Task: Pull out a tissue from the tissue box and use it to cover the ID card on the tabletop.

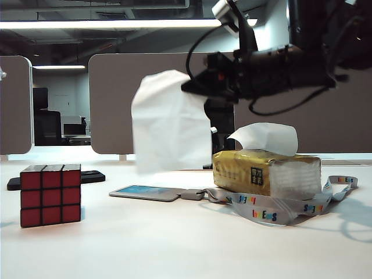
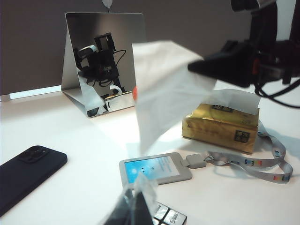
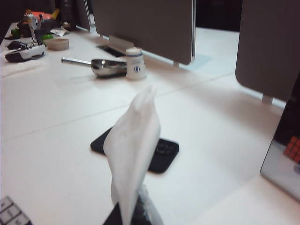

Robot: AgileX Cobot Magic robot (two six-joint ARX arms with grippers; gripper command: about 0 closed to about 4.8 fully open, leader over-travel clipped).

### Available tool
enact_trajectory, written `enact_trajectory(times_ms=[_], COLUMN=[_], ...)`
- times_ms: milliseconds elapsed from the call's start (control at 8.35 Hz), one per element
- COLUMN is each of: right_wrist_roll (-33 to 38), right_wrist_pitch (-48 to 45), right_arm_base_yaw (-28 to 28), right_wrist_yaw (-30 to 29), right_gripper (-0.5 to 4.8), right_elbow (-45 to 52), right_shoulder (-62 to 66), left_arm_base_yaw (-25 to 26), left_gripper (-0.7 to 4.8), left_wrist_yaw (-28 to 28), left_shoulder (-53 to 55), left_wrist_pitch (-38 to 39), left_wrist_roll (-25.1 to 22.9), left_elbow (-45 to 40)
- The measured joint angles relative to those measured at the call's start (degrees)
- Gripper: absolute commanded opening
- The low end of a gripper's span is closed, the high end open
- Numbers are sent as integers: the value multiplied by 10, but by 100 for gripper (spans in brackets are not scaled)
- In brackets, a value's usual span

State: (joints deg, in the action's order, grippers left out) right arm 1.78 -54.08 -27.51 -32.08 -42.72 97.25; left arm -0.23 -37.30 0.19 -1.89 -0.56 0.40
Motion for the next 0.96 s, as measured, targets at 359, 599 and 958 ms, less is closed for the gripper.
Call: enact_trajectory(times_ms=[359,599,958], right_wrist_roll=[-3,-3,-16], right_wrist_pitch=[32,53,130], right_arm_base_yaw=[0,0,0], right_wrist_yaw=[24,26,40], right_gripper=[-2,-2,-2], right_elbow=[-80,-149,-154], right_shoulder=[31,101,113], left_arm_base_yaw=[0,0,0], left_gripper=[-6,-6,-6], left_wrist_yaw=[0,0,0], left_shoulder=[0,0,0], left_wrist_pitch=[0,0,0], left_wrist_roll=[0,0,0], left_elbow=[0,0,0])
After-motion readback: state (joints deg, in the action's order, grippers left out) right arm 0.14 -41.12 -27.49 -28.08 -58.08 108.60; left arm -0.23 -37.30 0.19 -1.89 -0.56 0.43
